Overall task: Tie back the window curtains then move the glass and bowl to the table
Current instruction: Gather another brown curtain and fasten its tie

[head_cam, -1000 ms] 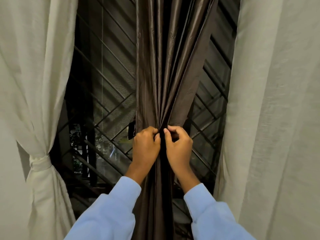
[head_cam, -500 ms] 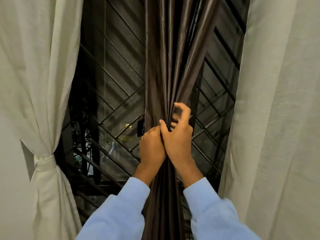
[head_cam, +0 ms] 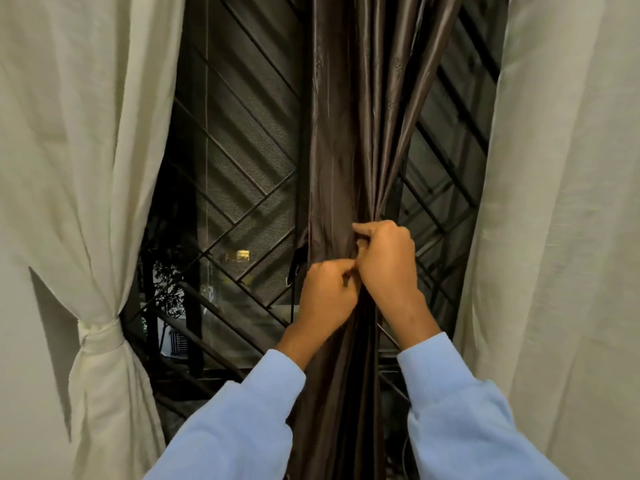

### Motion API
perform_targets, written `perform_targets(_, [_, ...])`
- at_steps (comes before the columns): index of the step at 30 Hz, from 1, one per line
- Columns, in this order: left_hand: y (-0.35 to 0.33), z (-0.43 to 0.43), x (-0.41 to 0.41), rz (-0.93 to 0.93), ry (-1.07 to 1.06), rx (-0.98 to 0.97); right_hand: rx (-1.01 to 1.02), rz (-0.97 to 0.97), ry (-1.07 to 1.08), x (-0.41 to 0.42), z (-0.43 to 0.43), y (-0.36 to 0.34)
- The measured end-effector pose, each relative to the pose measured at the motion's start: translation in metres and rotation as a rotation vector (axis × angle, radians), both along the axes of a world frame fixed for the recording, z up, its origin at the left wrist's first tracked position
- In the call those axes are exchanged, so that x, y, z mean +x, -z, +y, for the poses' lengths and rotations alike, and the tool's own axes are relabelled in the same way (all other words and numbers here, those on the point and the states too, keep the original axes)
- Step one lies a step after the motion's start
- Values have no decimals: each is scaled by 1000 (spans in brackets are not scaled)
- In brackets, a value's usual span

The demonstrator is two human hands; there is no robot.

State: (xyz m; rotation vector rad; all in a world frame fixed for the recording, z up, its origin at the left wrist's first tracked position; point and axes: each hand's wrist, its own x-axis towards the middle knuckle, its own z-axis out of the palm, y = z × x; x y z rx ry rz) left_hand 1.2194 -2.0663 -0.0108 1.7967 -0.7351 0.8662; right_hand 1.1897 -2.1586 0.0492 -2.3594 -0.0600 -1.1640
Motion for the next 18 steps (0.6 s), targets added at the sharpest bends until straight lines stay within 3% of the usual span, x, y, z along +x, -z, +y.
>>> perform_targets(2, [-2, 17, 7, -20, -12, -154, 56, -31, -15, -2, -3, 3])
perform_targets(5, [-11, 48, 33, -16, -189, -323, 101, -61, -21, -3, -1, 9])
perform_targets(8, [-32, 59, 44, 460, 70, -299, 109, -115, -30, -3, 1, 14])
perform_targets(10, [-38, 59, 43, 656, 200, -306, 101, -137, -30, -5, 1, 15])
perform_targets(14, [-36, 70, 54, 438, -66, -140, 73, -147, -29, -6, -3, 16])
perform_targets(18, [-41, 77, 52, 413, -156, -110, 66, -113, -34, -2, -5, 15])
